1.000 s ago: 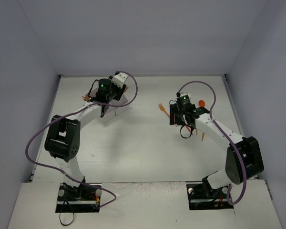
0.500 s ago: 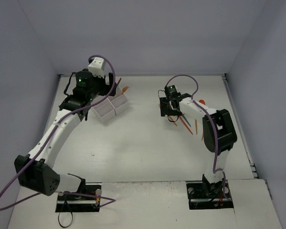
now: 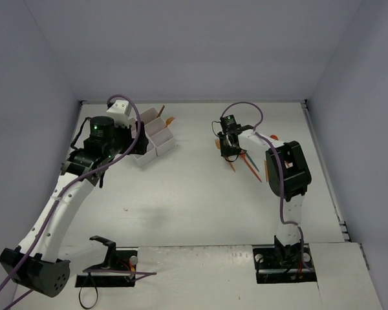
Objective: Sort the eating utensils into containers
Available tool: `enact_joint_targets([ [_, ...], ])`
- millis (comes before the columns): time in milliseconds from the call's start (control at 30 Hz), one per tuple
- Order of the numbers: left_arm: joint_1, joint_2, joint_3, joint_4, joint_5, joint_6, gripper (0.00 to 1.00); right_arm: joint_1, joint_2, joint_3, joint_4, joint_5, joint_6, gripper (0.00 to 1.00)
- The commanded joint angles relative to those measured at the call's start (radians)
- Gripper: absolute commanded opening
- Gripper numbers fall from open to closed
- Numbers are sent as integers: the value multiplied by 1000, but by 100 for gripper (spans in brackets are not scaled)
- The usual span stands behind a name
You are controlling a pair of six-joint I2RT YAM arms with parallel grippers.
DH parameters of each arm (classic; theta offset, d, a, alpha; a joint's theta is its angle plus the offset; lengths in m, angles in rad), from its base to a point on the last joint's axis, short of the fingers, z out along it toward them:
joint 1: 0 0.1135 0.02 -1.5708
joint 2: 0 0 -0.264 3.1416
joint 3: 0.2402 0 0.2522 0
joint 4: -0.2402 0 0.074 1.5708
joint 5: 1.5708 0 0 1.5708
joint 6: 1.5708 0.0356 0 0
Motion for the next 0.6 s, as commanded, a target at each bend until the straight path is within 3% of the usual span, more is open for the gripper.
enact_joint_targets([
  [0, 5, -11, 11, 6, 51, -90, 80, 14, -26, -38, -18, -51, -11, 0],
  [200, -25, 35, 44, 27, 129, -191, 80, 83, -158, -97, 7, -60, -21, 0],
  [567, -253, 128, 91, 238, 119, -343, 80, 263, -599, -246, 129, -85, -9, 0],
])
